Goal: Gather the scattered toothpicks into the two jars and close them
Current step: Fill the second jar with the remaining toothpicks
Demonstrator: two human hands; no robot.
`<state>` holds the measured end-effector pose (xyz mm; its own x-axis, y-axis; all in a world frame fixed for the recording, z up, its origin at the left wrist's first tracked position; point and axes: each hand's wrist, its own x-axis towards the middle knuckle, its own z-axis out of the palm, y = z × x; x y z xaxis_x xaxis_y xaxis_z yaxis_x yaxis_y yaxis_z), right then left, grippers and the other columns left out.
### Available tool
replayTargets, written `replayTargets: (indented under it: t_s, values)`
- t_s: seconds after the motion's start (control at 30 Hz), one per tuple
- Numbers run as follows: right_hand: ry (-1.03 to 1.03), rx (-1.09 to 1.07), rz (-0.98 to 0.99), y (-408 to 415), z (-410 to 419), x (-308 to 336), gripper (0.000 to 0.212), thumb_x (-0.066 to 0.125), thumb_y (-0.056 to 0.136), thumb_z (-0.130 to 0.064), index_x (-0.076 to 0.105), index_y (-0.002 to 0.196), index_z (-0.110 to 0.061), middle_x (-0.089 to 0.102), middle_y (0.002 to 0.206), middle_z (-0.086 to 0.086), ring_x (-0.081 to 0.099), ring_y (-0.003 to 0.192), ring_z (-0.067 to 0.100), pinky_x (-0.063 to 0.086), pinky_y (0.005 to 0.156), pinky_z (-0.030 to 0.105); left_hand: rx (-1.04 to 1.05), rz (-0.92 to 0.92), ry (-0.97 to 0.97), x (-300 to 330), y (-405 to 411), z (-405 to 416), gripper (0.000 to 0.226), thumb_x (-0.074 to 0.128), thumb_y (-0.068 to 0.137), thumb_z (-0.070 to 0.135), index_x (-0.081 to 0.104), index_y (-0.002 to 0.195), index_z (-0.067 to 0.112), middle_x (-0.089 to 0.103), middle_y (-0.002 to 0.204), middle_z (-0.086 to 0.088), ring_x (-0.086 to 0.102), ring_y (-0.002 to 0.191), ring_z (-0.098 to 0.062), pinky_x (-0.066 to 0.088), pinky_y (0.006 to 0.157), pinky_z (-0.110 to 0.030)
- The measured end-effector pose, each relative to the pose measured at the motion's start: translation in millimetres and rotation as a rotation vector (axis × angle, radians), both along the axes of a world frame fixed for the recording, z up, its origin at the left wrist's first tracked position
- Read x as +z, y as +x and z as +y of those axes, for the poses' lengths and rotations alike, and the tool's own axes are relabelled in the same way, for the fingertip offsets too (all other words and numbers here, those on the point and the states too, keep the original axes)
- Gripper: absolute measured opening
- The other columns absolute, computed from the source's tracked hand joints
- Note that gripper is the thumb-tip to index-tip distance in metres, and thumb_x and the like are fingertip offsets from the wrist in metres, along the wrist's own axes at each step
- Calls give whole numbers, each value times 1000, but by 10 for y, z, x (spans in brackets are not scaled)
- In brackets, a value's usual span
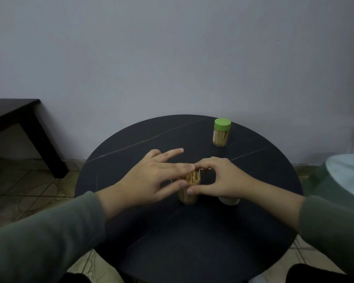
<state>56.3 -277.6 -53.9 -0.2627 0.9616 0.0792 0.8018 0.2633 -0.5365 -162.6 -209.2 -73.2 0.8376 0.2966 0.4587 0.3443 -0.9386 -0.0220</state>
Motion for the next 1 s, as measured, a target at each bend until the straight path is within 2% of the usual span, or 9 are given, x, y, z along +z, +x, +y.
replayTargets:
  t_s: [0.13,0.23,0.3,0.4,0.57,0.7,0.77,0.9,1.0]
  values:
    - [-13,0,31,17,16,-29,63,64,66,-68,62,121,-36,61,111,-21,52,108,0,39,103,45,-50,66,-27,0,26,-43,52,43,97,51,50,140,22,55,137,11,27,144,-16,39,97,-40]
    - [-6,-4,17,13,30,-25,62,67,64,-68,62,119,-38,60,106,-25,54,108,2,39,103,44,-24,-41,18,66,24,-49,37,47,97,46,65,120,24,67,117,13,49,128,-16,41,91,-43]
    - [-29,-7,-2,2,42,-9,60,71,67,-63,60,121,-38,55,103,-30,53,109,2,38,104,43,19,-132,34,88,1,-40,35,46,97,44,68,115,24,66,116,14,54,117,-14,42,88,-41]
    - [-26,0,-14,2,52,-10,60,71,69,-62,59,122,-37,53,102,-32,51,110,-1,38,105,43,110,-140,-26,64,-33,-31,49,37,97,53,61,128,24,56,135,12,47,125,-13,42,93,-43]
    - [-22,-1,-25,13,54,-16,62,69,68,-64,58,123,-35,52,102,-30,51,110,1,40,104,43,29,77,-69,-37,-34,-60,55,34,97,59,51,139,27,40,149,13,26,144,-12,34,103,-44]
    - [-14,13,-21,20,68,-34,64,65,67,-68,59,121,-36,54,101,-30,52,105,-3,41,102,41,26,2,-62,-23,-16,-85,55,35,98,55,41,145,27,37,152,10,26,144,-15,37,102,-45]
    - [-19,20,-5,31,83,-43,67,62,63,-73,60,117,-34,58,103,-25,54,103,-1,43,100,42,4,27,-49,-8,-5,-93,57,36,98,56,37,147,28,31,156,9,23,145,-16,35,103,-43]
    - [-30,35,18,42,100,-68,61,65,61,-72,61,109,-36,61,103,-21,55,100,-2,45,99,41,-39,127,31,2,16,-89,51,33,98,57,49,139,31,28,157,6,20,146,-20,33,101,-43]
    - [-44,67,-58,67,99,-10,57,71,64,-66,56,113,-39,55,109,-27,48,102,-6,37,104,34,-33,-2,-103,10,-5,-71,47,34,99,52,51,138,32,33,154,9,23,145,-15,30,104,-39]
